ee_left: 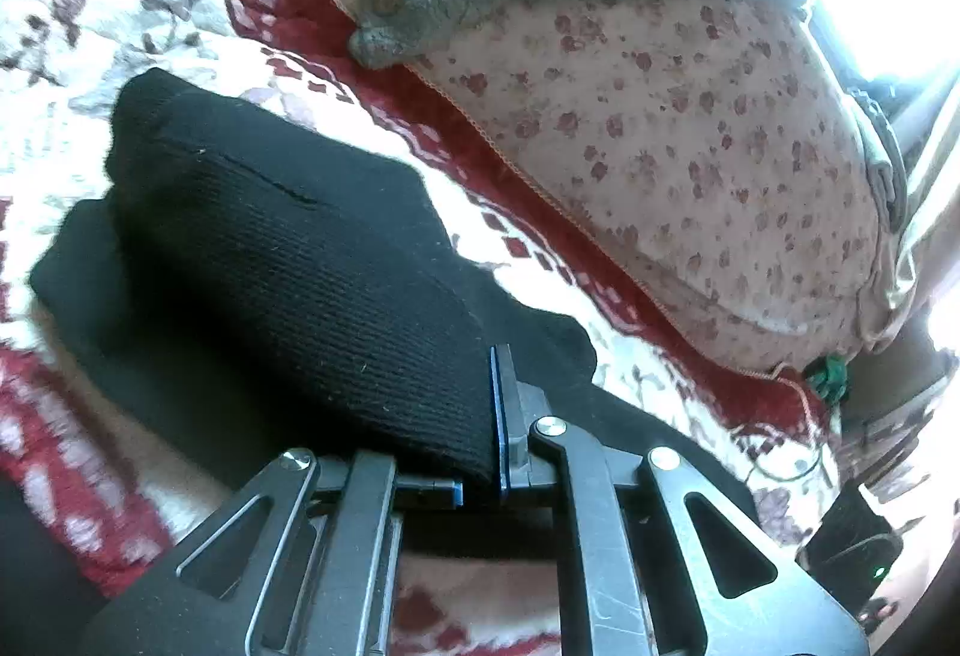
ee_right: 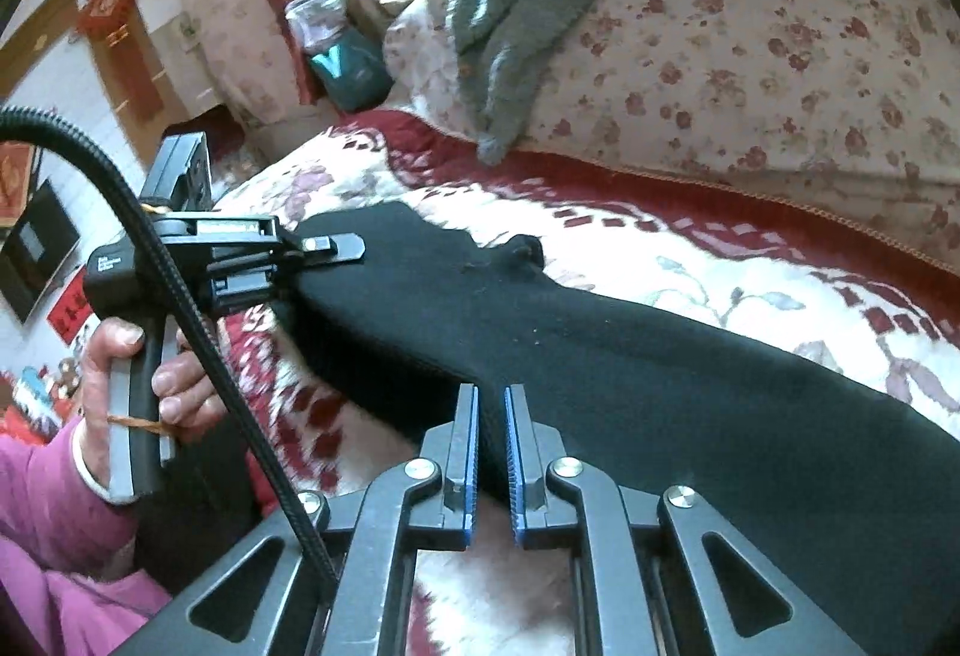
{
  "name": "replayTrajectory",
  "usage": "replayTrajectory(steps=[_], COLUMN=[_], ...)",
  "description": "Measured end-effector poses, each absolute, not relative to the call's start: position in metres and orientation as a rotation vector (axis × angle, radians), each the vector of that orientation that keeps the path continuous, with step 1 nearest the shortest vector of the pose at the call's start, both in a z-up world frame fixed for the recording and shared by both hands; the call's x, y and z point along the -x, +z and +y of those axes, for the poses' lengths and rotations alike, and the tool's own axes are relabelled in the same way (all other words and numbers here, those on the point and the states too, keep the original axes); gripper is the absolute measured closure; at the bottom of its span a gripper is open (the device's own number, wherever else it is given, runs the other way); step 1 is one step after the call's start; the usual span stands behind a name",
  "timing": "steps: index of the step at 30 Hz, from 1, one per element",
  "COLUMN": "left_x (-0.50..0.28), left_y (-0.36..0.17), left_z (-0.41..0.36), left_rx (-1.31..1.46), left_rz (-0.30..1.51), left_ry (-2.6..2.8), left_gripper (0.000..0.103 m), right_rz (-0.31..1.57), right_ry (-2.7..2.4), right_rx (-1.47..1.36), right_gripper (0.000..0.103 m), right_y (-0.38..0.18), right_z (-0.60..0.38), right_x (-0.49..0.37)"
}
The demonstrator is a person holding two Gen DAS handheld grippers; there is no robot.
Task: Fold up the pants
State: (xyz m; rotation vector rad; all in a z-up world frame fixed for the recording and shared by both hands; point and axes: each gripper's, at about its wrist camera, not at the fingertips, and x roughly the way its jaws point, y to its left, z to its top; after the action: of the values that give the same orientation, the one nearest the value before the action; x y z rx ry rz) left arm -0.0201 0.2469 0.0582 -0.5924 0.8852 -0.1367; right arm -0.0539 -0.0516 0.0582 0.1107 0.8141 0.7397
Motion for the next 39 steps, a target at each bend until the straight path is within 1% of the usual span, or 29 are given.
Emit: replayTrajectory(steps=[4,7,9,10,11,16,18,19,20,25,30,32,34,35,39], left_x=[0.026,0.028,0.034,0.037,0.042,0.06,0.064,0.066,0.069,0.07,0.068,0.065,0.06,0.058,0.039], left_y=[0.03,0.015,0.023,0.031,0.038,0.061,0.064,0.067,0.069,0.068,0.06,0.057,0.055,0.055,0.05], left_z=[0.247,0.25,0.254,0.256,0.26,0.285,0.297,0.303,0.31,0.34,0.367,0.377,0.385,0.389,0.398], left_rx=[0.56,0.564,0.563,0.539,0.52,0.487,0.463,0.452,0.446,0.46,0.482,0.497,0.516,0.521,0.498], left_rz=[0.94,0.98,0.96,0.945,0.924,0.878,0.871,0.862,0.846,0.858,0.863,0.864,0.861,0.858,0.855], left_ry=[-0.086,-0.078,-0.083,-0.068,-0.056,-0.013,0.046,0.069,0.085,0.105,0.142,0.152,0.151,0.149,0.139], left_gripper=[0.097,0.095,0.088,0.085,0.085,0.085,0.085,0.085,0.085,0.085,0.085,0.081,0.07,0.068,0.068], right_rz=[0.829,0.918,0.91,0.911,0.906,0.845,0.818,0.812,0.807,0.766,0.759,0.751,0.734,0.726,0.741], right_ry=[0.737,0.703,0.699,0.689,0.68,0.684,0.734,0.764,0.789,0.874,0.921,0.93,0.914,0.898,0.839], right_rx=[-0.035,-0.022,-0.053,-0.052,-0.046,-0.031,-0.032,-0.038,-0.042,0.003,0.133,0.187,0.258,0.312,0.432], right_gripper=[0.095,0.093,0.089,0.082,0.078,0.072,0.067,0.061,0.056,0.056,0.056,0.056,0.056,0.056,0.056], right_y=[0.044,0.022,0.027,0.032,0.036,0.069,0.081,0.084,0.087,0.087,0.078,0.076,0.072,0.068,0.052], right_z=[-0.041,-0.034,-0.038,-0.041,-0.043,-0.048,-0.04,-0.034,-0.027,0.036,0.118,0.146,0.167,0.18,0.206], right_x=[0.062,0.056,0.059,0.06,0.061,0.068,0.069,0.07,0.069,0.067,0.062,0.059,0.056,0.053,0.04])
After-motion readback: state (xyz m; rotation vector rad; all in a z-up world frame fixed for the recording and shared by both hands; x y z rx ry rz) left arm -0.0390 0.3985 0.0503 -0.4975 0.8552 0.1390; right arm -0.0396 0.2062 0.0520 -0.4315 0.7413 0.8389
